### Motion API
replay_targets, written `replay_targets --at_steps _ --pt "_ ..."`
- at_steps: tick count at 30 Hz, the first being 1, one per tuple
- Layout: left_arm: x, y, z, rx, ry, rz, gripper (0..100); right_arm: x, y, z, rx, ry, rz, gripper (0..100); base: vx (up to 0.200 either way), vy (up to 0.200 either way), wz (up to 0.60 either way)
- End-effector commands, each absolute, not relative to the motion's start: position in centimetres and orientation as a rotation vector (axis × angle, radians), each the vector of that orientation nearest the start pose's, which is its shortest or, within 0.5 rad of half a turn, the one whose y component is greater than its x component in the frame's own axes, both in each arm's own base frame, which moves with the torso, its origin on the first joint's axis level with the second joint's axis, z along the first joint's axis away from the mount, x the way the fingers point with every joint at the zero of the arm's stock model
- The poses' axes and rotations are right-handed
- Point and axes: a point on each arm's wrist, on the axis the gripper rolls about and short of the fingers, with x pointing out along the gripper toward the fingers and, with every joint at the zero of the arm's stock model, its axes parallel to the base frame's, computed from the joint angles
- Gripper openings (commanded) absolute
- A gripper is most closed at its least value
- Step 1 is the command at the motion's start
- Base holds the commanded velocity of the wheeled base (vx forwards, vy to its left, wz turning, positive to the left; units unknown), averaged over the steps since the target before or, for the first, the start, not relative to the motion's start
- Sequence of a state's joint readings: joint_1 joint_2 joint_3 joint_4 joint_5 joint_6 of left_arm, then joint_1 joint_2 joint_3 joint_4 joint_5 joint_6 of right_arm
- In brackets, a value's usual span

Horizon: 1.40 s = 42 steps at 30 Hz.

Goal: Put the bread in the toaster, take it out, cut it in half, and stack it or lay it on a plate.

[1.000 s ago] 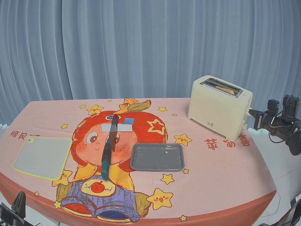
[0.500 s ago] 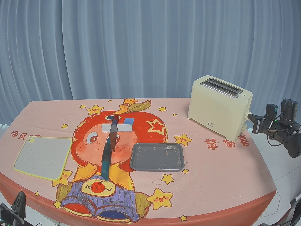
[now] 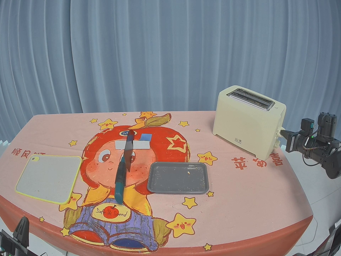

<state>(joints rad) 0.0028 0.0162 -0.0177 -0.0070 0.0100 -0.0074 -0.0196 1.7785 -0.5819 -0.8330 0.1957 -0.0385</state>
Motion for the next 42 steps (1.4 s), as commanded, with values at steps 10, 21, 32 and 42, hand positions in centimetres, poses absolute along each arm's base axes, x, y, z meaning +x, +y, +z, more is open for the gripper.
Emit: replay_targets --at_steps 10,21,32,42 --pt "-2.3 0.0 7.6 -0.008 -0.008 0.014 0 28.5 -0.1 13.5 0.002 0.313 0.180 0 0.000 0.000 0.00" --pt "-2.3 0.0 7.6 -0.008 -0.008 0.014 0 25.8 -0.7 15.4 0.009 0.251 0.155 0 0.000 0.000 0.00" --pt "-2.3 0.0 7.6 -0.008 -0.008 0.014 0 20.3 -0.5 16.1 0.062 0.213 0.157 0 0.000 0.000 0.00" --pt "-2.3 0.0 7.6 -0.009 -0.008 0.015 0 18.0 -0.9 14.3 0.070 0.271 0.125 0 0.000 0.000 0.00"
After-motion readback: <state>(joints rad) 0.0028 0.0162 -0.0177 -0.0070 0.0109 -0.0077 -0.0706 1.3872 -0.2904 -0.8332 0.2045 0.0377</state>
